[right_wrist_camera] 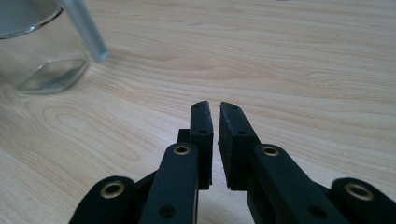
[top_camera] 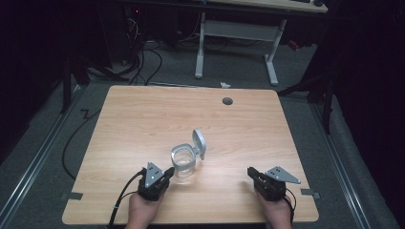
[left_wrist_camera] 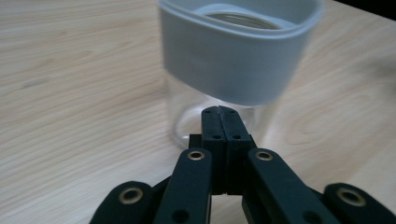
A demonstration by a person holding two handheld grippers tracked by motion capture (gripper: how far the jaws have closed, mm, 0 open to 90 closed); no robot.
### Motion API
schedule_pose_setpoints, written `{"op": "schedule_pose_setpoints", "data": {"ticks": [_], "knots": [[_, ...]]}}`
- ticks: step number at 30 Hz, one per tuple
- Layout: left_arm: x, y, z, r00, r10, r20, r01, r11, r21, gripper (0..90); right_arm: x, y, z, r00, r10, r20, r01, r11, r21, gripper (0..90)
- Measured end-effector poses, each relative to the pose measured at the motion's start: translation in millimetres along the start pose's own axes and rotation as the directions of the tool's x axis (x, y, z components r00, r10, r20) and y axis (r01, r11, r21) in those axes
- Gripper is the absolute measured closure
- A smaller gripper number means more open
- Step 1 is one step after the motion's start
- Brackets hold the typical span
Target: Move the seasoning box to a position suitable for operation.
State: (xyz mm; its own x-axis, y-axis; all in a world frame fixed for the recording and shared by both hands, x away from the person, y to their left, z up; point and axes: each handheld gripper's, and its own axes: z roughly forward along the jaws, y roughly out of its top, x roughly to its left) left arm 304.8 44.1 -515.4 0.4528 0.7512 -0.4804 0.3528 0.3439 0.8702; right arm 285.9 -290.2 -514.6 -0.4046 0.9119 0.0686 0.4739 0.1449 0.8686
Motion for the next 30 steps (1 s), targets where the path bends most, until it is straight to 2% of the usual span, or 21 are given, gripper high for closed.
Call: {"op": "schedule_pose_setpoints", "data": {"ticks": [1,3,4,5,6,7,8,9,11,12,13,14,19,27,29,30], "knots": [[0.0,0.0,0.0,1.0000,0.000,0.000,0.000,1.0000,0.000,90.0,-0.3,0.2,0.0,1.0000,0.002,-0.002,-0.002,1.000,0.000,84.2],[-8.8,-4.2,-0.4,0.9995,0.019,0.024,-0.019,0.9998,0.005,90.0,-0.1,0.4,0.4,1.0000,0.005,-0.006,-0.005,1.000,-0.001,84.3],[-7.5,-2.1,-2.7,0.9997,0.020,0.017,-0.019,0.9997,-0.017,90.0,0.3,0.8,1.6,0.9999,0.000,-0.011,0.000,1.000,0.000,85.1],[-7.5,-2.1,-2.7,0.9997,0.020,0.017,-0.019,0.9997,-0.017,90.0,0.3,0.8,1.6,0.9999,0.000,-0.011,0.000,1.000,0.000,85.1],[5.1,3.5,-1.4,0.9998,0.012,-0.018,-0.012,0.9996,-0.026,90.0,1.9,0.8,2.0,0.9998,-0.005,-0.018,0.006,1.000,0.006,85.7],[5.1,3.5,-1.4,0.9998,0.012,-0.018,-0.012,0.9996,-0.026,90.0,1.9,0.8,2.0,0.9998,-0.005,-0.018,0.006,1.000,0.006,85.7],[21.4,9.4,6.4,0.9982,0.000,-0.061,-0.002,0.9995,-0.031,90.0,3.1,0.5,1.3,0.9997,-0.008,-0.022,0.008,1.000,0.007,86.3],[21.4,9.4,6.4,0.9982,0.000,-0.061,-0.002,0.9995,-0.031,90.0,3.1,0.5,1.3,0.9997,-0.008,-0.022,0.008,1.000,0.007,86.3],[34.3,14.1,20.5,0.9956,0.001,-0.094,-0.004,0.9996,-0.027,90.0,2.7,-0.2,-0.2,0.9997,-0.011,-0.023,0.011,1.000,0.004,86.4],[39.4,16.8,28.6,0.9945,-0.007,-0.105,0.004,0.9995,-0.030,90.0,2.4,-1.1,-1.1,0.9997,0.001,-0.026,-0.001,1.000,0.005,86.3],[47.5,21.6,43.8,0.9927,-0.019,-0.119,0.016,0.9996,-0.024,90.0,1.5,-1.3,-0.8,0.9996,-0.002,-0.027,0.002,1.000,0.004,86.3],[49.7,22.8,50.5,0.9924,-0.024,-0.121,0.022,0.9995,-0.023,90.0,0.9,-1.4,-0.3,0.9995,0.002,-0.031,-0.002,1.000,0.004,86.3],[46.0,23.7,59.4,0.9948,-0.041,-0.093,0.040,0.9991,-0.014,90.0,0.4,0.8,3.1,0.9991,-0.002,-0.041,0.003,1.000,0.004,86.2],[27.5,18.5,38.2,0.9985,-0.015,-0.052,0.014,0.9998,-0.016,90.0,2.7,-0.7,2.9,0.9990,0.004,-0.044,-0.004,1.000,0.008,86.1],[22.4,16.9,32.4,0.9991,-0.023,-0.037,0.023,0.9997,-0.012,90.0,2.9,-0.6,3.6,0.9991,0.006,-0.042,-0.005,1.000,0.011,86.1],[16.0,13.3,27.1,0.9998,-0.009,-0.019,0.009,1.0000,0.001,90.0,2.5,-0.2,3.9,0.9990,0.009,-0.044,-0.009,1.000,0.009,86.1]]}}
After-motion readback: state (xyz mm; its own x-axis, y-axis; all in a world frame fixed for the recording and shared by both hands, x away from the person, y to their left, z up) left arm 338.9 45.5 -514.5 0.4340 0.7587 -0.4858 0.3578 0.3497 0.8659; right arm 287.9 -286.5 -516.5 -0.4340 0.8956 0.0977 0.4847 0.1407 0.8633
